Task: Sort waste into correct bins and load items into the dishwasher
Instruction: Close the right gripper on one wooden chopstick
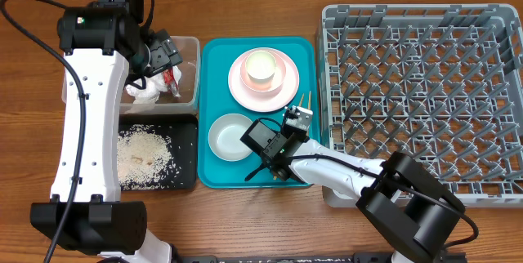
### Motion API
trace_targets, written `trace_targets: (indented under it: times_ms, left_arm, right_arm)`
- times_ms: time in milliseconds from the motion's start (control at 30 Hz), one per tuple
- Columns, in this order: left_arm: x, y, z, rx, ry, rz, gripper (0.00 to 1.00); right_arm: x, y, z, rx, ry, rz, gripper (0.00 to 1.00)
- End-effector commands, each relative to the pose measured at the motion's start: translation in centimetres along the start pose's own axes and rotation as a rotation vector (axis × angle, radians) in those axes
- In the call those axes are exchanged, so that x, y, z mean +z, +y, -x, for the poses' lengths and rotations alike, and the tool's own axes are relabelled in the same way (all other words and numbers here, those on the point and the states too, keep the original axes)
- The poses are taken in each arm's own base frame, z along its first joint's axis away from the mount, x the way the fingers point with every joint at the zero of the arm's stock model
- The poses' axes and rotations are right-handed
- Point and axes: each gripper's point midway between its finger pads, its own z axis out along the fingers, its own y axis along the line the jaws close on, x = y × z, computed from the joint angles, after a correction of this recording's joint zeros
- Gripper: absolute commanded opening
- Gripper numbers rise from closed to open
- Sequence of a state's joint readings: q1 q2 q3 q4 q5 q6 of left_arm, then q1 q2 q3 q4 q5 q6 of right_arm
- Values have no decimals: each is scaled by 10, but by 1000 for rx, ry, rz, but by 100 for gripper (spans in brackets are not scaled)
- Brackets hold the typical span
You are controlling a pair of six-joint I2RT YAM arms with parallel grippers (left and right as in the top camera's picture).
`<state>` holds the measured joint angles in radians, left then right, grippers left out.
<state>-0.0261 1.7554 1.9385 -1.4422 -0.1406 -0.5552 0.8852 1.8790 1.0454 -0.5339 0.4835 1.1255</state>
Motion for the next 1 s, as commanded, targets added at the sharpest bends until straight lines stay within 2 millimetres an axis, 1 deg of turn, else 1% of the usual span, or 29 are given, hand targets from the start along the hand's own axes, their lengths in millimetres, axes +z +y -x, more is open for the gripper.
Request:
trace_targets:
  times_ms: [0,233,533,733,800,967]
  left_arm:
    - [-3,1,3,1,-16,4,100]
    - [-3,1,3,0,-16,4,100]
    - [-3,1,3,0,-16,4,100]
    - [-3,1,3,0,-16,4,100]
    - [-3,1,3,1,-16,4,100]
    - [-3,1,3,1,-16,4,100]
  right_arm:
    - [8,-4,-19,-15,82,-14,6]
    - [6,-2,-30,-16,143,3,6]
    - [6,-2,-30,-16,147,4,15]
    - [6,-1,-35,-16,176,12,14]
    - [6,-1,-36,-17,177,11,11]
    - [5,-1,-36,-17,177,9,8]
